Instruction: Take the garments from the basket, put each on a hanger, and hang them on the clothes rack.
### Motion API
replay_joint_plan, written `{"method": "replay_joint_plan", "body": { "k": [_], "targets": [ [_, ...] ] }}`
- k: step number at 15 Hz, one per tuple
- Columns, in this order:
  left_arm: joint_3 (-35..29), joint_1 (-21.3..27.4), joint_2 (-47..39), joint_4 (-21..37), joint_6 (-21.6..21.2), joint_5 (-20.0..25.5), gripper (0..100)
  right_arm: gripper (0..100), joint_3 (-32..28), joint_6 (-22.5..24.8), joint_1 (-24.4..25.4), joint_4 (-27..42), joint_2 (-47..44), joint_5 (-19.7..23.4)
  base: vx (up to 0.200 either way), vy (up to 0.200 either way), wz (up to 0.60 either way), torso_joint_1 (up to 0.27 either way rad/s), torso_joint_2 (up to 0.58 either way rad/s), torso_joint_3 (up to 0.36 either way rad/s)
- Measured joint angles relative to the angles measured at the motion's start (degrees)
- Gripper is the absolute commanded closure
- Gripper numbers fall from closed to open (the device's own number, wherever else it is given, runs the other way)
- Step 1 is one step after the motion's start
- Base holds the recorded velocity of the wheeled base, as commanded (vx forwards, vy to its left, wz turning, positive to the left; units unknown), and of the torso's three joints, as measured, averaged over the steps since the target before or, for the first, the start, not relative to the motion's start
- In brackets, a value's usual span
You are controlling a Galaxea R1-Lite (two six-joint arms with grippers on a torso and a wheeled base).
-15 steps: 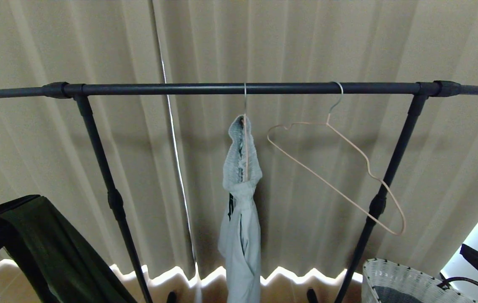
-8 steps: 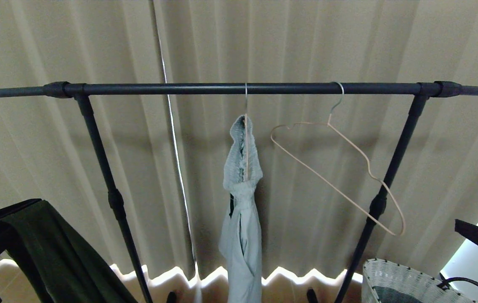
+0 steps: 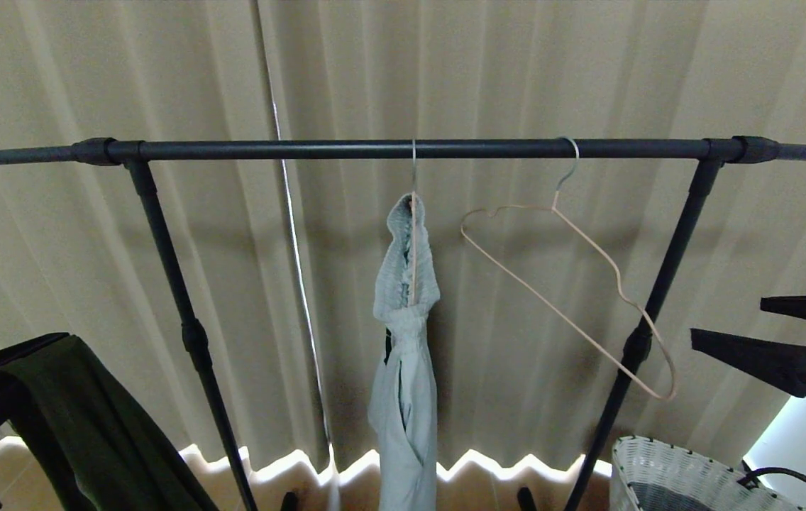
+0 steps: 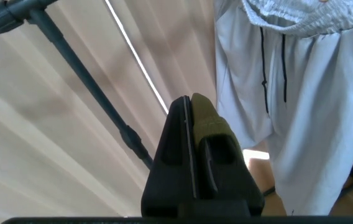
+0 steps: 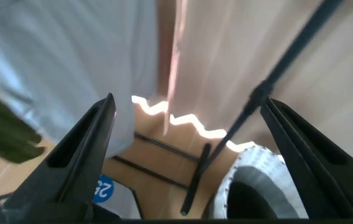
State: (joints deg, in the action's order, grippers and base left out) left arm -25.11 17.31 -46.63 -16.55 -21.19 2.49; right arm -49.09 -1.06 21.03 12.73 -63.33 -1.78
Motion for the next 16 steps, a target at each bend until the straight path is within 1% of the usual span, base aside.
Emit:
{"method": "replay_joint_plan", "body": {
  "k": [2, 4, 7, 12, 13, 16],
  "targets": [
    [-0.2, 0.0, 0.0, 0.0, -0.1, 0.1, 100, 0, -1.9, -1.2, 2.0, 0.1, -3.2, -1.7, 0.000, 0.000, 0.00, 0.000, 0.00, 0.000],
    [-0.2, 0.1, 0.0, 0.0, -0.2, 0.0, 100, 0, -3.5, -1.4, 2.7, 0.1, -6.3, -2.4, 0.000, 0.000, 0.00, 0.000, 0.00, 0.000],
    [-0.4, 0.0, -0.1, 0.0, -0.2, 0.0, 100, 0, -6.7, -1.5, 2.9, -0.1, -12.2, -4.4, 0.000, 0.000, 0.00, 0.000, 0.00, 0.000],
    [-0.5, 0.1, -0.1, 0.0, -0.2, 0.0, 100, 0, -14.7, -2.9, 2.7, -0.6, -22.6, -4.8, 0.000, 0.000, 0.00, 0.000, 0.00, 0.000],
    [-0.5, 0.1, -0.1, 0.0, -0.2, 0.0, 100, 0, -15.7, -3.3, 2.7, -0.6, -24.1, -5.1, 0.000, 0.000, 0.00, 0.000, 0.00, 0.000],
    [-0.4, 0.2, -0.1, 0.0, -0.2, 0.0, 100, 0, -17.1, -3.7, 2.7, -0.8, -27.5, -7.6, 0.000, 0.000, 0.00, 0.000, 0.00, 0.000]
  ]
}}
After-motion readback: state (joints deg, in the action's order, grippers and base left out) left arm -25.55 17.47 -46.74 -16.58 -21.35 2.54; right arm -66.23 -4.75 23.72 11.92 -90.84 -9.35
